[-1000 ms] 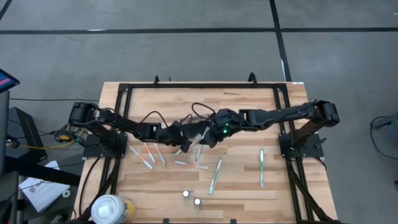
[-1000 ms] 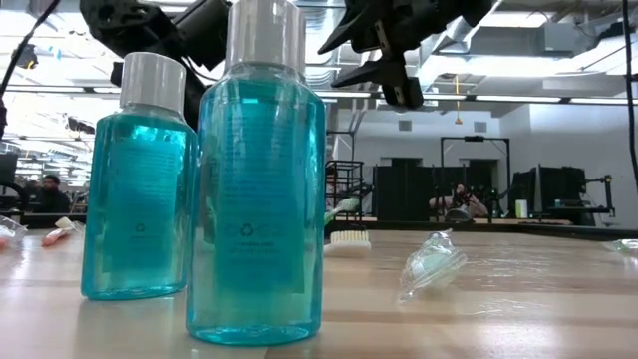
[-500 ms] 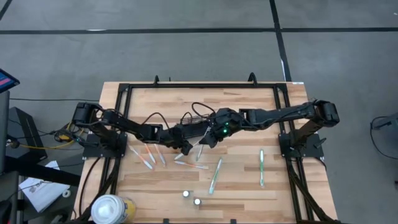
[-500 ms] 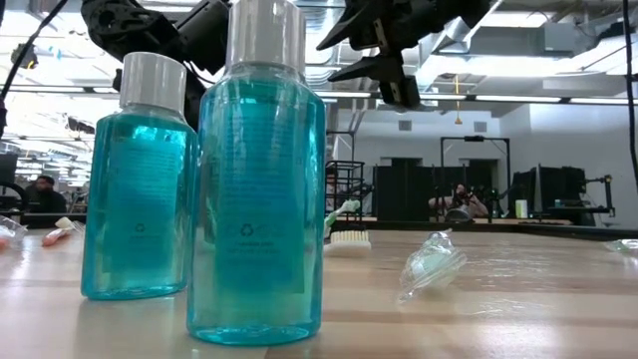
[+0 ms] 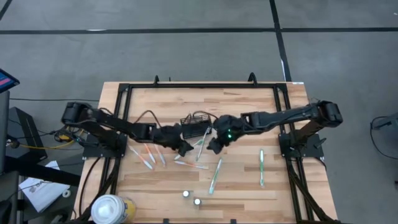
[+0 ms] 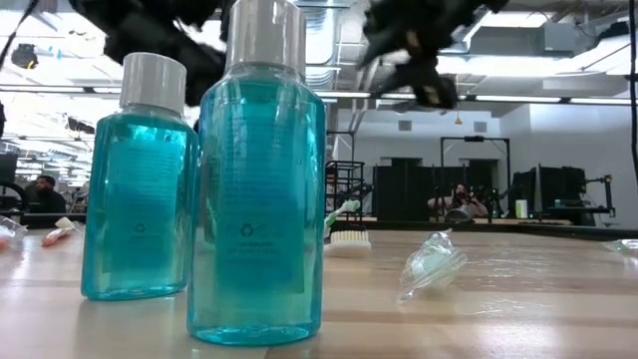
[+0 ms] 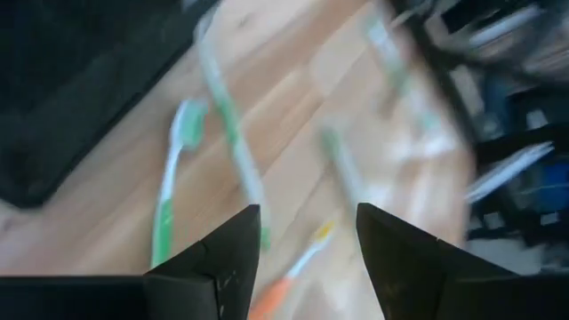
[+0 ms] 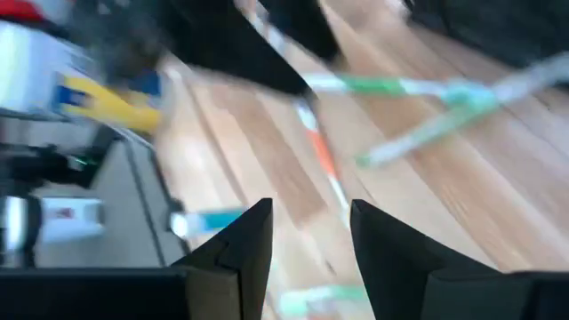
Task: Pick & Place toothbrushing station
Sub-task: Remove the green toothbrush from the wire organizer
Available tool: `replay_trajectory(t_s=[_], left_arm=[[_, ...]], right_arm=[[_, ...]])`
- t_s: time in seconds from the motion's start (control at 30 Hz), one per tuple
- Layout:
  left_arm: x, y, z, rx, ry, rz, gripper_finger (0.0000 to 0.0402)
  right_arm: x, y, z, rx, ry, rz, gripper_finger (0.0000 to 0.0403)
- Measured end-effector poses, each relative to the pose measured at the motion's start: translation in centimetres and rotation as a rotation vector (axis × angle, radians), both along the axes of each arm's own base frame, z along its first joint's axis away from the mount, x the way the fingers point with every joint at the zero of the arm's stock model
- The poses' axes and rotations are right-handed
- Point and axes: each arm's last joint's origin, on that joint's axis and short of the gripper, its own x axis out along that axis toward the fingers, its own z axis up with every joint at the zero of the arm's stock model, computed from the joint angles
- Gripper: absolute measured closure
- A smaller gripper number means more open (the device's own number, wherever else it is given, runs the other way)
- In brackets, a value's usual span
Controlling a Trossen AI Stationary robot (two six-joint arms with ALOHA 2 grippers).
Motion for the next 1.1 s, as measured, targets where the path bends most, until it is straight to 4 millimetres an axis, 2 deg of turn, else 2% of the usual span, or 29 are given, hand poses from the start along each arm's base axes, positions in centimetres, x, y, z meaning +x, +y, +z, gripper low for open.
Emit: replay_trajectory(t_s=[0.07, 0.17, 0.27, 0.33, 0.47, 0.7, 0.87, 0.97, 1.1], left_arm=[[-0.6, 0.3, 1.9, -0.003, -0.079, 0.013, 0.0219], [-1.9, 0.7, 4.7, 0.006, -0.193, 0.025, 0.0217], [-3.4, 1.1, 6.8, 0.074, -0.253, 0.049, 0.0213], [-4.1, 1.8, 7.5, 0.132, -0.259, 0.079, 0.0210], [-5.4, 3.4, 7.5, 0.240, -0.174, 0.150, 0.0206], [-6.0, 5.9, 7.6, 0.302, -0.150, 0.138, 0.0210], [-6.3, 6.7, 7.3, 0.286, -0.121, 0.068, 0.0211], [-6.4, 6.9, 7.0, 0.300, -0.093, 0.028, 0.0211], [-6.5, 7.2, 6.9, 0.300, -0.089, 0.007, 0.0211]], right_arm=[[-0.8, 0.5, -0.6, 0.001, 0.086, -0.015, 0.0256], [-1.3, 1.6, -2.0, 0.047, 0.127, -0.047, 0.0249], [-0.9, 2.1, -4.6, 0.102, 0.121, -0.141, 0.0242], [-0.3, 1.5, -6.0, 0.137, 0.072, -0.247, 0.0238], [1.6, -0.1, -8.4, 0.183, -0.009, -0.418, 0.0233], [4.5, -1.1, -12.3, 0.252, 0.012, -0.515, 0.0235], [6.1, -0.7, -12.8, 0.289, -0.002, -0.533, 0.0237], [6.5, -0.5, -12.3, 0.299, -0.010, -0.532, 0.0237], [5.8, -0.5, -11.9, 0.269, 0.050, -0.574, 0.0237]])
